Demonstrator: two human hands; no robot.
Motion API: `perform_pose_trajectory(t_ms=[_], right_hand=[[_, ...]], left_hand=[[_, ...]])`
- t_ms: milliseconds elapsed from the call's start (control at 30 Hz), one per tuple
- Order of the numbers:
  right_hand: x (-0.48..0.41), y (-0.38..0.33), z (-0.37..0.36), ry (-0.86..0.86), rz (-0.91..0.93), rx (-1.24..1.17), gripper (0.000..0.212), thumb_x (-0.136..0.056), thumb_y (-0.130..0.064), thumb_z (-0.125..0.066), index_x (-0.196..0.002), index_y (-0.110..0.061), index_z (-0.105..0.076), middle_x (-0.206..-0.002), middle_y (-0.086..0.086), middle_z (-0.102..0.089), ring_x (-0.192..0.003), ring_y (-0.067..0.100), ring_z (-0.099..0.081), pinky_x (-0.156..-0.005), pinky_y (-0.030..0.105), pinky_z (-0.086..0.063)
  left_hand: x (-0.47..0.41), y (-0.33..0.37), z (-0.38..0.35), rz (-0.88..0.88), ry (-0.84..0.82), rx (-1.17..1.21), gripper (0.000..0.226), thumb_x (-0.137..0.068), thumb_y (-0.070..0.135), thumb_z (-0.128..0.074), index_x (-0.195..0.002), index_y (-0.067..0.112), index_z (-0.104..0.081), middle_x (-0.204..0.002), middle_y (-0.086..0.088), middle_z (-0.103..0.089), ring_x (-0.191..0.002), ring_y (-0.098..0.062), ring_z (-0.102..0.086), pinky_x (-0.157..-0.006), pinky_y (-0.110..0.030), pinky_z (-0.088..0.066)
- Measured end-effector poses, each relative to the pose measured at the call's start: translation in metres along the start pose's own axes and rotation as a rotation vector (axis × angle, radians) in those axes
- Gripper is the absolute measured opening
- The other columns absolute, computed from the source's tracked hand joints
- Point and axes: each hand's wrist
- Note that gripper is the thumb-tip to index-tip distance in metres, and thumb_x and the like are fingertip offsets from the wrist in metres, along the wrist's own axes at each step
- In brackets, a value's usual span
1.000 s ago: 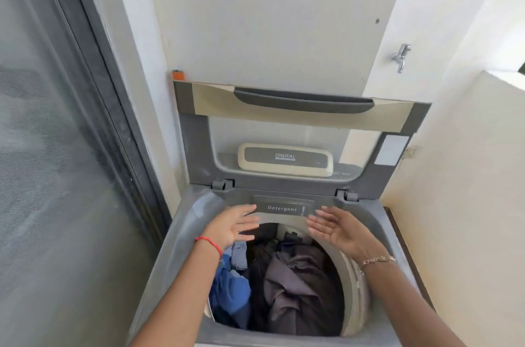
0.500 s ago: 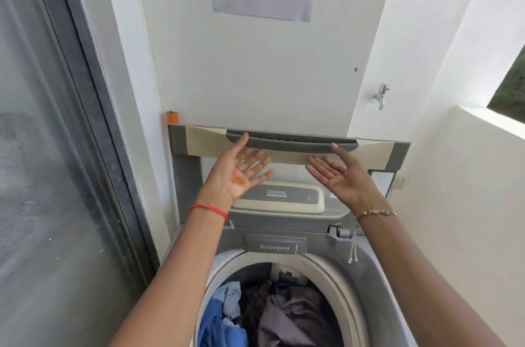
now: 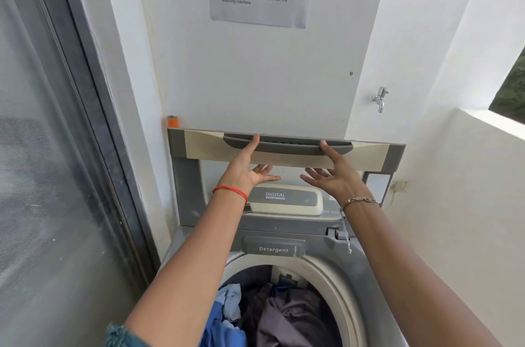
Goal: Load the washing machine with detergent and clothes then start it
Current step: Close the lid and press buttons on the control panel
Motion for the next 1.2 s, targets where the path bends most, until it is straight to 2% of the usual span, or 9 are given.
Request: perform_pose_trajectory(t_ms=[100,267,467,567,700,800,867,1033,1200], right_hand=[[0.001,0.003,0.002,-0.015,0.013,0.003,0.060,-0.074,-0.021,-0.077,-0.119,-0.012,-0.040,-0.100,0.017,-0.047,-0.109,0.036,-0.054,-0.094,0.054,-0.047],[0.012,-0.001,-0.006,0.006,-0.011,0.023,0.035,-0.072,-0.024,-0.076,-0.086,-0.015,-0.046,-0.097,0.014,-0.044,-0.086,0.035,-0.054,-0.082,0.049,-0.049],[0.029,0.001,-0.001,-0.023,-0.012,-0.012,0.042,-0.067,-0.031,-0.081,-0.092,-0.016,-0.052,-0.102,0.012,-0.047,-0.093,0.033,-0.051,-0.085,0.057,-0.049],[0.042,0.005,0.005,-0.061,0.037,-0.072,0.048,-0.070,-0.028,-0.079,-0.108,-0.011,-0.055,-0.113,0.014,-0.055,-0.105,0.034,-0.056,-0.080,0.055,-0.053],[0.066,0.009,0.012,-0.022,0.106,-0.070,0.053,-0.073,-0.022,-0.077,-0.118,-0.006,-0.053,-0.110,0.015,-0.062,-0.096,0.031,-0.064,-0.074,0.054,-0.055],[0.092,0.010,0.020,-0.001,0.106,-0.061,0.034,-0.079,-0.011,-0.071,-0.105,-0.003,-0.053,-0.103,0.016,-0.061,-0.088,0.034,-0.064,-0.070,0.056,-0.054],[0.111,0.014,0.030,0.030,0.074,-0.045,0.023,-0.082,-0.004,-0.065,-0.098,-0.002,-0.050,-0.098,0.018,-0.056,-0.086,0.038,-0.061,-0.065,0.057,-0.051],[0.156,0.056,0.081,0.106,-0.092,-0.055,0.019,-0.083,0.003,-0.059,-0.095,-0.005,-0.046,-0.112,0.023,-0.050,-0.092,0.044,-0.057,-0.067,0.060,-0.048],[0.180,0.117,0.145,0.146,-0.236,-0.083,0.016,-0.083,0.001,-0.060,-0.096,-0.003,-0.051,-0.095,0.019,-0.062,-0.093,0.039,-0.061,-0.066,0.059,-0.054]], left_hand=[[0.003,-0.002,0.000,-0.010,0.002,-0.017,0.074,-0.075,0.028,-0.076,-0.134,0.016,-0.033,-0.136,-0.020,-0.035,-0.125,-0.038,-0.043,-0.102,-0.071,-0.026],[0.004,-0.011,-0.003,-0.048,-0.018,0.011,0.057,-0.072,0.040,-0.076,-0.113,0.020,-0.042,-0.123,-0.013,-0.038,-0.122,-0.037,-0.041,-0.099,-0.074,-0.027],[0.014,-0.013,-0.005,-0.084,-0.042,-0.004,0.049,-0.067,0.044,-0.078,-0.095,0.015,-0.051,-0.102,-0.013,-0.054,-0.107,-0.036,-0.049,-0.096,-0.070,-0.036],[0.028,-0.018,-0.004,-0.097,-0.015,-0.018,0.045,-0.070,0.045,-0.076,-0.091,0.015,-0.050,-0.099,-0.012,-0.051,-0.104,-0.034,-0.049,-0.097,-0.067,-0.038],[0.056,-0.026,-0.002,-0.130,0.028,0.001,0.035,-0.078,0.031,-0.073,-0.093,0.007,-0.052,-0.099,-0.014,-0.055,-0.099,-0.034,-0.051,-0.088,-0.062,-0.044],[0.080,-0.034,0.006,-0.202,0.101,0.022,0.047,-0.081,0.017,-0.071,-0.121,0.004,-0.050,-0.118,-0.019,-0.057,-0.096,-0.037,-0.055,-0.078,-0.060,-0.050],[0.097,-0.044,0.015,-0.215,0.157,-0.011,0.050,-0.083,0.010,-0.068,-0.127,0.002,-0.046,-0.117,-0.021,-0.056,-0.092,-0.037,-0.057,-0.066,-0.059,-0.051],[0.138,-0.090,0.073,-0.080,0.231,-0.072,0.023,-0.086,0.005,-0.062,-0.105,0.004,-0.049,-0.096,-0.018,-0.058,-0.076,-0.032,-0.060,-0.058,-0.055,-0.049],[0.159,-0.144,0.139,0.026,0.332,-0.057,0.015,-0.083,0.006,-0.065,-0.095,0.007,-0.056,-0.098,-0.018,-0.065,-0.080,-0.029,-0.064,-0.054,-0.048,-0.052]])
Point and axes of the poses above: each hand's wrist, its own x-axis away from the middle knuckle, its own z-axis out of the back of the hand, y = z × x
